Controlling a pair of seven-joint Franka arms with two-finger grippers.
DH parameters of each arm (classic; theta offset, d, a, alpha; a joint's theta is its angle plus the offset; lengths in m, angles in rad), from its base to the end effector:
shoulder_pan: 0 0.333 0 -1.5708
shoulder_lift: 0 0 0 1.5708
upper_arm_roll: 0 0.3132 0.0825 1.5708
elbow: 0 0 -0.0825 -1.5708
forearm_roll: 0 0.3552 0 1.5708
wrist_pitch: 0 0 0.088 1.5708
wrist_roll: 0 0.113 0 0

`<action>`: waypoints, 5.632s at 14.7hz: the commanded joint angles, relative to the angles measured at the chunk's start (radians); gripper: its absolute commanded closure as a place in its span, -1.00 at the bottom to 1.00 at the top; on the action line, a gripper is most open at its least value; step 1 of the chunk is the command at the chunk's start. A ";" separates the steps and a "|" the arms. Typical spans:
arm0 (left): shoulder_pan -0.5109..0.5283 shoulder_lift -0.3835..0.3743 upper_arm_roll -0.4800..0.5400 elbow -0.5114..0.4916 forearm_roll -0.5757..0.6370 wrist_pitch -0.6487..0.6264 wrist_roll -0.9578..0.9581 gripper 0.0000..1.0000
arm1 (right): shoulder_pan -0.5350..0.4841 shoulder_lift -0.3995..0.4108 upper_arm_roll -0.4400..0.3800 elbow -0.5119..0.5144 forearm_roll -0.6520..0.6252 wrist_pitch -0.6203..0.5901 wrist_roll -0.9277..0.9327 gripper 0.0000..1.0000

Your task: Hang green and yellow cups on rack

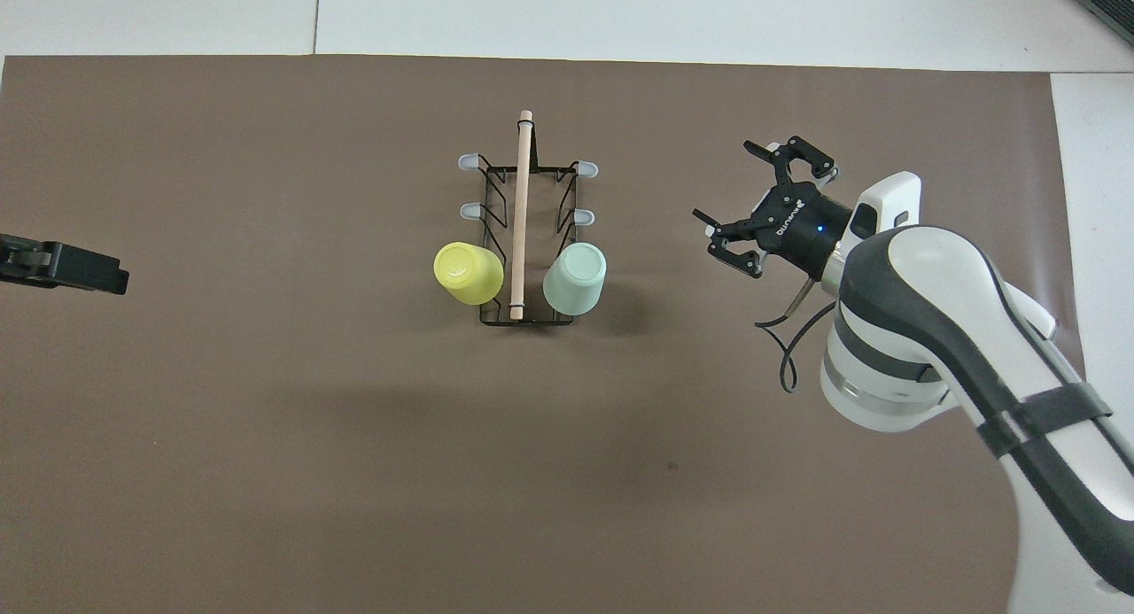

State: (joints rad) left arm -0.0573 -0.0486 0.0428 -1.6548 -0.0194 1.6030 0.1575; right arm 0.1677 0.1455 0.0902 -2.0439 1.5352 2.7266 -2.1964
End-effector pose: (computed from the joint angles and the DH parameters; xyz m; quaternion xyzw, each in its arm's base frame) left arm 0.5127 -0.0090 0.6064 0.9963 -0.0856 -0.0009 0.0108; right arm 0.5683 0.1121 0.4125 -0.7409 -0.4683 -0.4717 0.0959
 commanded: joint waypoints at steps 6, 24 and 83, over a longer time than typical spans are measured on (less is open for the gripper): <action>-0.004 -0.020 0.005 -0.022 0.007 -0.005 0.002 -1.00 | -0.192 0.000 -0.003 0.048 -0.469 -0.244 0.027 -1.00; -0.004 -0.020 0.005 -0.022 0.007 -0.003 0.002 -1.00 | -0.407 -0.138 -0.009 0.079 -1.282 -0.650 0.185 -1.00; 0.000 -0.020 0.005 -0.019 0.007 0.003 0.005 -1.00 | -0.384 -0.351 0.017 0.235 -1.449 -1.283 2.037 -1.00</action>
State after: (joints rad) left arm -0.0573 -0.0494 0.0424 -1.6548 -0.0194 1.6030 0.1575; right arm -0.2075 -0.1968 0.1072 -1.7944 0.0781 1.4308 -0.1011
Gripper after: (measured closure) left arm 0.000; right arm 0.000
